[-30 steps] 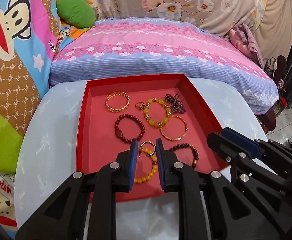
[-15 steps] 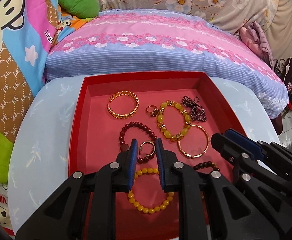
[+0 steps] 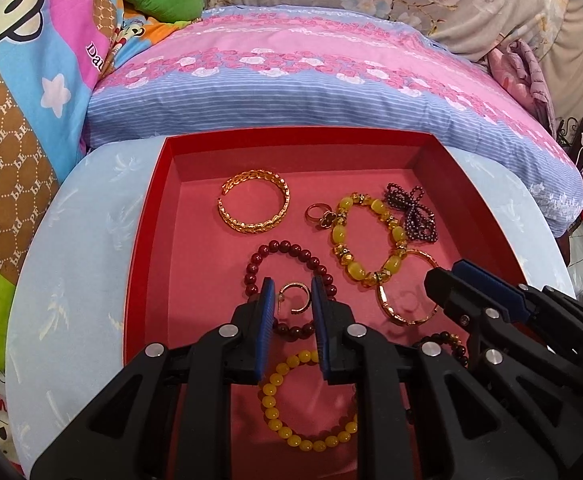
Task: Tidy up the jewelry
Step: 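Lower the earrings into the red box and open both tools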
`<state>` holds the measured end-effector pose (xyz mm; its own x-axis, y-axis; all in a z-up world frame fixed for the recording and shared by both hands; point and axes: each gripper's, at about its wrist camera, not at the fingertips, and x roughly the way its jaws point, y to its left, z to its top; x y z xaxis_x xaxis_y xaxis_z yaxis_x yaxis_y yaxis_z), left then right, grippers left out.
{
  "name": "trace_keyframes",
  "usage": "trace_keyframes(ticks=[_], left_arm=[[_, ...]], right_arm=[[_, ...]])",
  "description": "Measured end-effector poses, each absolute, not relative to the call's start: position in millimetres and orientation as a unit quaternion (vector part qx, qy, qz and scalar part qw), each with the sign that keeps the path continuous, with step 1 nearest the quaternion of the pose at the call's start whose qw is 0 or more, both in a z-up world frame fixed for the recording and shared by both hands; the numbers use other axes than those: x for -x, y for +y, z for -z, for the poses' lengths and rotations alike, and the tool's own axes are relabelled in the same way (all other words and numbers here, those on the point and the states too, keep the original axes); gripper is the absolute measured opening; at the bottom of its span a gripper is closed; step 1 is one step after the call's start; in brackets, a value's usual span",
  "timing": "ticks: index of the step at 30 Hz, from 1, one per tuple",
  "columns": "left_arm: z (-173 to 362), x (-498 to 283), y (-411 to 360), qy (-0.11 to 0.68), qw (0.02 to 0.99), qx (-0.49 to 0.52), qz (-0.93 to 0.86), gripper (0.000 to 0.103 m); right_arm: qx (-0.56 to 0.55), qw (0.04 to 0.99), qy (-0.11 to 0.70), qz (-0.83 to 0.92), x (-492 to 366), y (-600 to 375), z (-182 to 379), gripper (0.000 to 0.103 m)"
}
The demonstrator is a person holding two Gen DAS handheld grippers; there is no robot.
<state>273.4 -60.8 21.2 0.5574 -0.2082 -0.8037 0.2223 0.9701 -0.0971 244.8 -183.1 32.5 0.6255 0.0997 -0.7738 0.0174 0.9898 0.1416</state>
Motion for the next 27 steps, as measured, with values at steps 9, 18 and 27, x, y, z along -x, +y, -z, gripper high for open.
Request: trace_keyframes(ticks=[9,18,27], left_arm=[[-15.7,-277.4,-61.0,0.461,0.879,-0.008,0.118,0.018],[-13.0,-278.8,-60.9,0.467,0.877,-0.008,0.117,0.019],[-13.6,-279.1,-59.1,0.466,0.878,-0.005,0.108,0.033]], right_arm=[[-0.067,0.897,0.436,-0.023,-249.2,-182.7,-27.2,0.019],[-0.071,0.895,0.440,-0.019,-249.3,-182.1,-24.4,0.022],[-0.071,0.896,0.439,-0.015,-247.9,-180.9,-26.3,0.022]])
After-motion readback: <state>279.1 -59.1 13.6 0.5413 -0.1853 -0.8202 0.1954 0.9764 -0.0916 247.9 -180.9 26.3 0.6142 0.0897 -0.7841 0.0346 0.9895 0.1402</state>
